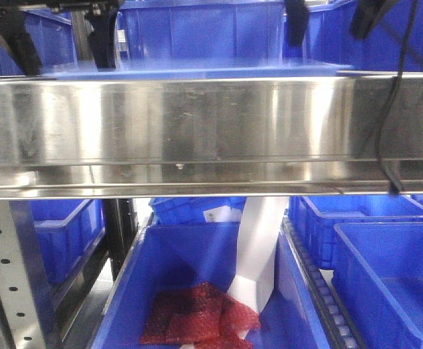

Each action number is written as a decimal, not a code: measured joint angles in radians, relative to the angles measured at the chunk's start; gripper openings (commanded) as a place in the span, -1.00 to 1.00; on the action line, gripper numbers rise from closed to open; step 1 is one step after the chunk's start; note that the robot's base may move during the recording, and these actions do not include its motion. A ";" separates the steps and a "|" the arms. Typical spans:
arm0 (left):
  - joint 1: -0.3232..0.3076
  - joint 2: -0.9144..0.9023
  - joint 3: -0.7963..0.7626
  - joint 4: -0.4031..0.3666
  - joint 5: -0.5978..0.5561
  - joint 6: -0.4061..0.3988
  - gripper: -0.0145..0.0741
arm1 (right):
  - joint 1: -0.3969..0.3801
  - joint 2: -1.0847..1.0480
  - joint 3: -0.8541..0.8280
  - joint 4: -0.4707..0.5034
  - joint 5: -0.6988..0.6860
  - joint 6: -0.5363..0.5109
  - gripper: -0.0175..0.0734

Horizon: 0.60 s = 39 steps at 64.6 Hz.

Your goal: Grab blue tray and place on right shelf

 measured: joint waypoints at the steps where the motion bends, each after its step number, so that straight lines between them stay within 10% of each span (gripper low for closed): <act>1: 0.000 -0.013 0.000 0.000 0.002 0.000 0.27 | 0.000 -0.008 0.000 0.000 0.007 0.000 0.31; 16: -0.002 -0.269 0.082 0.000 0.002 0.024 -0.43 | 0.012 -0.199 0.072 0.004 0.040 0.000 -0.47; 24: -0.004 -0.456 0.244 -0.019 -0.050 0.029 -0.78 | 0.029 -0.332 0.222 0.007 -0.006 0.000 -0.49; 39: -0.004 -0.809 0.640 -0.043 -0.269 0.033 -0.78 | 0.031 -0.627 0.582 0.011 -0.211 -0.002 -0.49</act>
